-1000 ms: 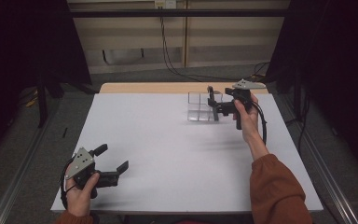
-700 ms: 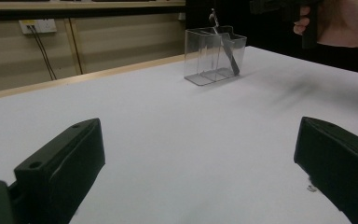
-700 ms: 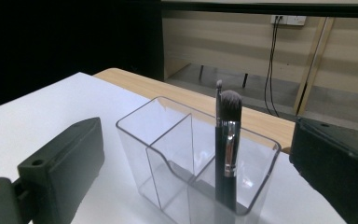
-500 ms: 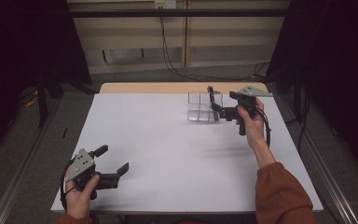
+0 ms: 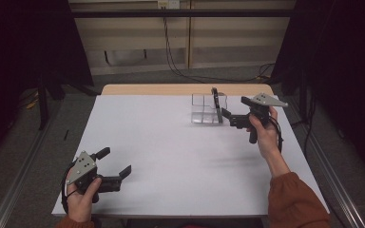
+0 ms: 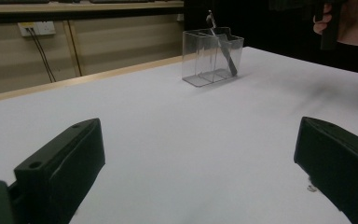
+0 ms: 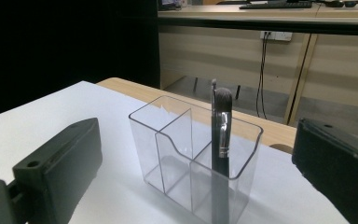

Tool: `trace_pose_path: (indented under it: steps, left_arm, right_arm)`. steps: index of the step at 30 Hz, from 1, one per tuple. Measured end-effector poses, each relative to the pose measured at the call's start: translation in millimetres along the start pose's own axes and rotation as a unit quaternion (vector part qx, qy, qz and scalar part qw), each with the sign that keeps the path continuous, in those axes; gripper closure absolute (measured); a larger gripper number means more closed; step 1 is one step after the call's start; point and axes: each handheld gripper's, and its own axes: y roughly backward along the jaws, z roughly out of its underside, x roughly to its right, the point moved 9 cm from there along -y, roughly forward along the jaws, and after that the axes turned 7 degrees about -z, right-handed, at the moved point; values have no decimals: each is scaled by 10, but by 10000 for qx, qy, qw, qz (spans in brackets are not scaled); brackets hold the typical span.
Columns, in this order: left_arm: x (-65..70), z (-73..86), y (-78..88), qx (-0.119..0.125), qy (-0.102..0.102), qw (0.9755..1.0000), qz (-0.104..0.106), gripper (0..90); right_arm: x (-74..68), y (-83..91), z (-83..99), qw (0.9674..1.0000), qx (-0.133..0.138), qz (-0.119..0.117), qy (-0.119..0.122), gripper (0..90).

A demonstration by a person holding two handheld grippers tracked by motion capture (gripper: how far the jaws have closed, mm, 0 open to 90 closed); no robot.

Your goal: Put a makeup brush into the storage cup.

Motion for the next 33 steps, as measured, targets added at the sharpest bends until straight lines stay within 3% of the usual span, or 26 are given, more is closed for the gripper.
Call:
trace_pose_path:
  steps: [16, 33]
  left_arm:
    - [-4, 3, 8, -5, 4, 10000, -36, 17]
    - [0, 2, 7, -2, -1, 10000, -55, 18]
  right_arm:
    - [-186, 377, 56, 9997, 83, 124, 207, 0]
    - [-256, 815, 396, 9993, -41, 339, 153, 0]
